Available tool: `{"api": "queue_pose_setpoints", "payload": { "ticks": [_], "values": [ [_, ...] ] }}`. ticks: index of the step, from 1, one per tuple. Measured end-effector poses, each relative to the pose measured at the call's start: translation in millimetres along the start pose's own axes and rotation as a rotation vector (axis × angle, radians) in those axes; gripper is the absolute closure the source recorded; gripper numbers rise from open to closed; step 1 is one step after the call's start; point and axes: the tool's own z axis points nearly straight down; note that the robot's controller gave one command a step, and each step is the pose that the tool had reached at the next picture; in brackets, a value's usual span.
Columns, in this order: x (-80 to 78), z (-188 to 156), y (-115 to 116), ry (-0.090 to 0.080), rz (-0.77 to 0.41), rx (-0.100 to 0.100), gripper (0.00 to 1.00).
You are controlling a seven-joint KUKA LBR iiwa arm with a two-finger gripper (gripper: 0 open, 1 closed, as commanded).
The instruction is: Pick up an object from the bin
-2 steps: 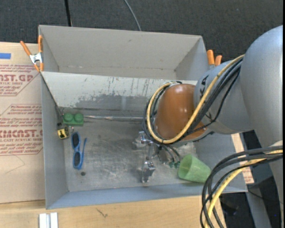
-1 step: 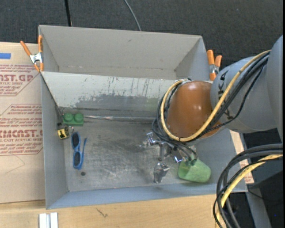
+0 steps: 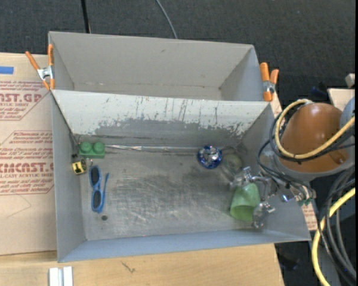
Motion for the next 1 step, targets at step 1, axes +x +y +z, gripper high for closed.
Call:
{"api": "queue_pose_setpoints", "payload": {
  "ticks": [1],
  "values": [
    [1.0, 25.7, -8.7, -0.011, -0.113, -0.01, 0.0]
  ]
}}
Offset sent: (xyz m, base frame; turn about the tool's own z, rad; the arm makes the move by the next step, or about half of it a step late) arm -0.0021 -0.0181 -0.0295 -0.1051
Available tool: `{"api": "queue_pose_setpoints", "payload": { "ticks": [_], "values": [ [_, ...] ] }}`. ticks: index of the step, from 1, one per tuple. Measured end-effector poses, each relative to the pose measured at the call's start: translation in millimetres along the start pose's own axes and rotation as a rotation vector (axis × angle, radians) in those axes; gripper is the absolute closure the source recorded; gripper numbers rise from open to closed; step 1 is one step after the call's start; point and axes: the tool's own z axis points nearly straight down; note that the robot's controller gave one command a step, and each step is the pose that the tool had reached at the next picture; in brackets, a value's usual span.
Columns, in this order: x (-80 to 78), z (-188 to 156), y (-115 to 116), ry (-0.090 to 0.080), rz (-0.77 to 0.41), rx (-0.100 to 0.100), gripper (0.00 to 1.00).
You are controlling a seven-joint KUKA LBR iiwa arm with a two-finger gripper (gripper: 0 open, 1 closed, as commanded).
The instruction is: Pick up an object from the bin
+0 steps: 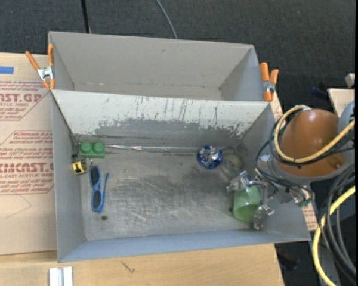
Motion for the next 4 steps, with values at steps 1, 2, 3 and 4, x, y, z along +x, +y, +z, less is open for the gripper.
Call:
{"api": "queue_pose_setpoints", "payload": {
  "ticks": [1, 2, 3, 4],
  "values": [
    [1.8, 0, 0, -0.005, -0.095, 0.002, 0.0],
    [1.1, -1, 1, -0.007, -0.099, 0.003, 1.0],
    [-2.3, -8, 4, 0.007, -0.103, 0.004, 1.0],
    [-4.7, -53, 5, 0.008, -0.103, 0.01, 1.0]
  ]
}}
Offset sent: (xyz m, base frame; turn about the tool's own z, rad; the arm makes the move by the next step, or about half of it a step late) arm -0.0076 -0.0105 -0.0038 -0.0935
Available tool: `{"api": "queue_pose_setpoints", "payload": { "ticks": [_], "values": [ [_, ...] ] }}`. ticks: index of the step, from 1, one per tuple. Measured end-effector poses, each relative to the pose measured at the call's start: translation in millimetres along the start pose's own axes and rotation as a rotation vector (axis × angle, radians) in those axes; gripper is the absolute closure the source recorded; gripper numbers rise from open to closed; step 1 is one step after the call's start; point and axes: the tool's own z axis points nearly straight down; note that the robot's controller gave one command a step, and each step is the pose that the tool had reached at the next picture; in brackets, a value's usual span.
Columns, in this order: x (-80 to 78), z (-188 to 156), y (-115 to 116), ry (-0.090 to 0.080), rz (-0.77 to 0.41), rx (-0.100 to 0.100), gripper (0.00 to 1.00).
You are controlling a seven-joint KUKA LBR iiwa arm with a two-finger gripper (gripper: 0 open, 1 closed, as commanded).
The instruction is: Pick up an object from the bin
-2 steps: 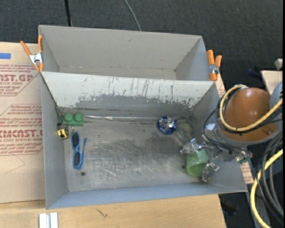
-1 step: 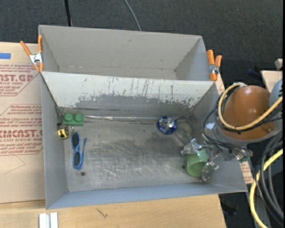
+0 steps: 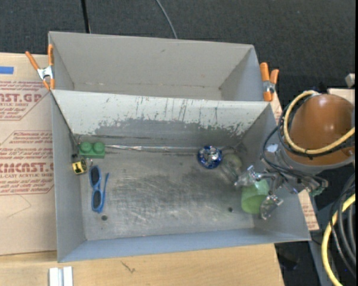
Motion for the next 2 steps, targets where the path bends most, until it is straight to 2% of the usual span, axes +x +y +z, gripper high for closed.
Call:
{"api": "queue_pose_setpoints", "payload": {
  "ticks": [1, 2],
  "values": [
    [-1.1, -8, 1, 0.002, 0.001, -0.002, 1.0],
    [-2.8, -42, 1, 0.001, 0.002, 0.0, 1.0]
  ]
}}
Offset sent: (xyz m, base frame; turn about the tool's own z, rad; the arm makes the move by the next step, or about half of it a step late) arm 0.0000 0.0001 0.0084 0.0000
